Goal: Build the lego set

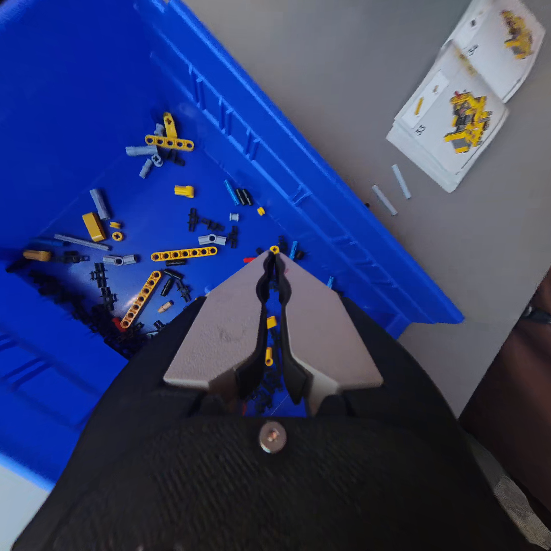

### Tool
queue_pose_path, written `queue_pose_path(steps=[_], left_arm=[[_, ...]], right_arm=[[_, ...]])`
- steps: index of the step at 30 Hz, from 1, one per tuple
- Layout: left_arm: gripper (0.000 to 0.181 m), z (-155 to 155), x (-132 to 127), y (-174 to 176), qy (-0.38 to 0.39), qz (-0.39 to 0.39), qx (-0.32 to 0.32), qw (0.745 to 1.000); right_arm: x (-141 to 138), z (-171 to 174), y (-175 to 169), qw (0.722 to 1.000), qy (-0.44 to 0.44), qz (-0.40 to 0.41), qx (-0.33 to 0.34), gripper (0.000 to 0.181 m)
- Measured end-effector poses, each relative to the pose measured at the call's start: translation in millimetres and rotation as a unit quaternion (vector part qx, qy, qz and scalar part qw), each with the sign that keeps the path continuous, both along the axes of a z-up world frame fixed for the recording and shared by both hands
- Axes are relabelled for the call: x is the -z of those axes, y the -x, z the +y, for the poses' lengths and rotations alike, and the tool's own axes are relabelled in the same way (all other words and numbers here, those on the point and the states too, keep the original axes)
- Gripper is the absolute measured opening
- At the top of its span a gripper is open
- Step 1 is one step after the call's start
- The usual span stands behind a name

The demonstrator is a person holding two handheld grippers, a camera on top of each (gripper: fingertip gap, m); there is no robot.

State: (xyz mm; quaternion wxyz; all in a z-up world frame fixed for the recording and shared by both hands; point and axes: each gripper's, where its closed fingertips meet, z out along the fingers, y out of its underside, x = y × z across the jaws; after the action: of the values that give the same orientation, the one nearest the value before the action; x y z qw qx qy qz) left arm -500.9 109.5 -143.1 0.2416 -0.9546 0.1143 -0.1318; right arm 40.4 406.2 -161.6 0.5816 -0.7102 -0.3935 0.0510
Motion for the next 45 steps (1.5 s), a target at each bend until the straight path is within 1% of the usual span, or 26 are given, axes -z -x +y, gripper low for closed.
queue_pose_path(steps=[3,4,5,6,9,11,13,14,15,17,21,24,26,27,28,30,33,35,38,40,41,43,45], left_arm=[[0.0,3,-14,-2,-0.032,-0.006,-0.001,0.999],[0.0,4,-16,-7,-0.036,-0.032,0.003,0.999],[0.004,6,-17,-13,-0.038,-0.069,0.009,0.997],[0.0,8,-18,-17,-0.038,-0.104,0.012,0.994],[0.0,11,-13,-9,-0.028,-0.162,-0.005,0.986],[0.0,15,-17,-3,-0.039,-0.196,-0.023,0.98],[0.0,22,-21,8,-0.058,-0.207,-0.053,0.975],[0.0,27,-21,13,-0.065,-0.203,-0.067,0.975],[0.012,31,-16,17,-0.067,-0.194,-0.078,0.976],[0.012,32,1,11,-0.042,-0.167,-0.063,0.983],[0.013,35,43,-2,0.012,-0.078,-0.036,0.996],[0.011,37,57,-11,0.032,-0.058,-0.027,0.997],[0.011,40,60,-12,0.031,-0.058,-0.034,0.997],[0.015,41,60,-9,0.03,-0.053,-0.039,0.997],[0.014,41,58,-3,0.025,-0.043,-0.048,0.998],[0.012,42,45,12,0.003,-0.032,-0.068,0.997],[0.013,45,15,39,-0.048,-0.02,-0.114,0.992],[0.017,47,6,53,-0.063,-0.016,-0.142,0.988],[0.022,50,19,63,-0.034,-0.029,-0.163,0.986],[0.026,53,30,73,-0.022,-0.024,-0.185,0.982],[0.025,54,35,79,-0.013,-0.011,-0.192,0.981],[0.018,53,44,89,0.006,0.019,-0.196,0.98],[0.013,53,50,95,0.023,0.032,-0.193,0.98]], right_arm=[[0,0,0,1.0,0.001,0.001,0.001,0.031],[0,0,0,1.0,0.001,0.0,0.001,0.031],[1,0,0,1.0,0.001,-0.002,0.001,0.031],[1,0,0,1.0,0.0,-0.003,0.002,0.031],[1,0,0,1.0,-0.002,-0.008,0.002,0.031],[2,1,0,1.0,-0.003,-0.01,0.003,0.031],[2,1,0,1.0,-0.001,-0.01,0.004,0.031],[2,1,0,1.0,0.0,-0.01,0.004,0.031],[3,1,-1,1.0,0.0,-0.01,0.005,0.031],[3,1,-1,1.0,0.001,-0.01,0.005,0.03],[4,1,0,1.0,0.001,-0.016,0.004,0.03],[6,2,1,1.0,0.001,-0.023,0.004,0.029],[6,2,1,1.0,0.001,-0.026,0.004,0.029],[7,2,1,1.0,0.0,-0.026,0.005,0.029],[6,2,1,1.0,-0.001,-0.026,0.005,0.029],[6,1,1,1.0,-0.003,-0.025,0.005,0.029],[4,1,0,1.0,-0.005,-0.021,0.004,0.029],[4,1,0,1.0,-0.004,-0.019,0.004,0.028],[3,0,1,1.0,-0.005,-0.015,0.001,0.028],[2,-1,1,1.0,-0.006,-0.013,-0.003,0.027],[2,-1,2,1.0,-0.007,-0.012,-0.005,0.027],[2,-2,3,1.0,-0.007,-0.011,-0.009,0.027],[1,-3,4,1.0,-0.008,-0.008,-0.013,0.026]])
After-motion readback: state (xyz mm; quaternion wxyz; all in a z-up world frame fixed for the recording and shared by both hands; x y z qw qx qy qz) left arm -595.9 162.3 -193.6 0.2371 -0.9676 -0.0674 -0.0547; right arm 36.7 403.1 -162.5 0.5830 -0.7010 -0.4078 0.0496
